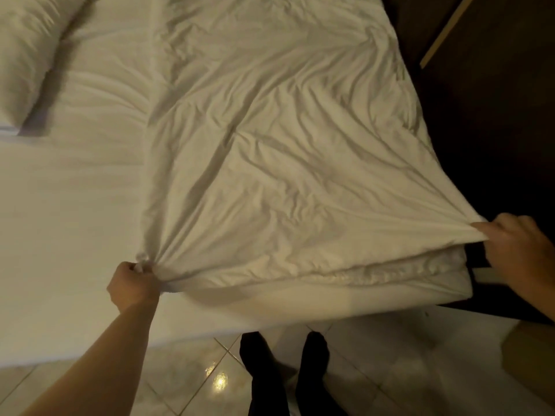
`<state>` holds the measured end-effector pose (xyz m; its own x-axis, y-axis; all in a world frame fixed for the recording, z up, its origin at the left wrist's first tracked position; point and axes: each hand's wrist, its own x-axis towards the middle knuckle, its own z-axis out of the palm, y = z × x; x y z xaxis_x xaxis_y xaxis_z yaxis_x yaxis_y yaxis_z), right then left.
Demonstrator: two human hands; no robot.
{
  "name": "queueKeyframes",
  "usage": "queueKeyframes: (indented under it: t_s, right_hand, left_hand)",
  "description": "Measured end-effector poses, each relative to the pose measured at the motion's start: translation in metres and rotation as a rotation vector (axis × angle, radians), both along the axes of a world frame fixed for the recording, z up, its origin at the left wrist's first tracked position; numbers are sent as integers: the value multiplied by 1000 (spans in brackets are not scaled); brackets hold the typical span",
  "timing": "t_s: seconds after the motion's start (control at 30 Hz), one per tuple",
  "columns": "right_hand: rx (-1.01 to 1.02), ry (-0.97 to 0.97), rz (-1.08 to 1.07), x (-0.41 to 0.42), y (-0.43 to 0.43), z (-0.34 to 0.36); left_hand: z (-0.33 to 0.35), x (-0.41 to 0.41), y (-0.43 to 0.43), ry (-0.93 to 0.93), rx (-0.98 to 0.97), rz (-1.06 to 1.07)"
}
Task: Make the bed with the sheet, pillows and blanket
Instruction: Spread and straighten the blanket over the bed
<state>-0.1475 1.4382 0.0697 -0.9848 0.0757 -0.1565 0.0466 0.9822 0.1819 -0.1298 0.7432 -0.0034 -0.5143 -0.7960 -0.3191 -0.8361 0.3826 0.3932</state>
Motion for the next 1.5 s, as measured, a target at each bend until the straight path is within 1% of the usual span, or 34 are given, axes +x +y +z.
queueKeyframes:
  t_s: [0.07, 0.13, 0.2, 0.23, 0.3, 0.37, 0.43, 0.47, 0.5, 0.53, 0.63, 0.7, 0.8, 0.83, 0.9, 1.03, 1.1, 1.13, 1.2, 1.27, 1.33, 1.4, 1.5]
  right_hand:
    - [-83, 49, 40, -3, 35, -7]
    - [-152, -20, 134, 3, 94, -43]
    - [-139, -66, 118, 25, 95, -39]
    - [-152, -103, 106, 37, 90, -39]
    - [-99, -140, 47, 54, 70, -42]
    - [-174, -180, -52, 68, 25, -23]
    - [-167, -200, -197, 74, 10, -26]
    - [-162, -211, -203, 74, -3, -19]
    - [-90, -211, -163, 75, -9, -20]
    - [-76, -202, -131, 76, -9, -25]
    - [-142, -257, -266, 76, -14, -30]
    - [-164, -250, -320, 77, -11, -34]
    - [-152, -213, -304, 80, -2, -38]
    - [-143, -171, -285, 81, 1, -41]
    - [-97, -137, -158, 85, 10, -45]
    - [0, -270, -99, 86, 20, -58]
    - [-20, -344, -143, 83, 16, -60]
    - [-50, -363, -173, 82, 11, -58]
    - [-82, -356, -218, 80, 5, -56]
    - [-117, -313, -270, 77, 6, -60]
    - [-182, -256, -319, 70, 11, -66]
    - [-262, -226, -389, 58, 15, -76]
    - [-400, -198, -599, 43, 20, -93]
  left_hand:
    - [15, 5, -15, 14, -54, -3]
    - [28, 14, -30, 24, -94, -20]
    - [38, 27, -38, 11, -118, -55]
    - [40, 35, -39, -7, -115, -67]
    - [36, 54, -39, -49, -99, -76]
    - [25, 75, -35, -95, -80, -69]
    - [13, 94, -29, -123, -56, -37]
    - [7, 100, -27, -127, -52, -38]
    - [4, 104, -24, -133, -51, -53]
    - [2, 105, -23, -140, -51, -78]
    - [0, 103, -22, -150, -56, -97]
    - [0, 102, -24, -155, -60, -89]
    - [1, 102, -27, -144, -89, -98]
    - [0, 103, -28, -145, -98, -102]
    - [-2, 104, -27, -155, -112, -115]
    - [-8, 101, -19, -277, -132, -182]
    - [-13, 97, -7, -385, -158, -183]
    - [-16, 96, 1, -403, -168, -178]
    - [-20, 94, 20, -339, -171, -217]
    - [-29, 92, 37, -236, -124, -315]
    - [-37, 88, 50, -191, -71, -366]
    - [-47, 80, 57, -216, -56, -357]
    - [-59, 73, 59, -294, -52, -366]
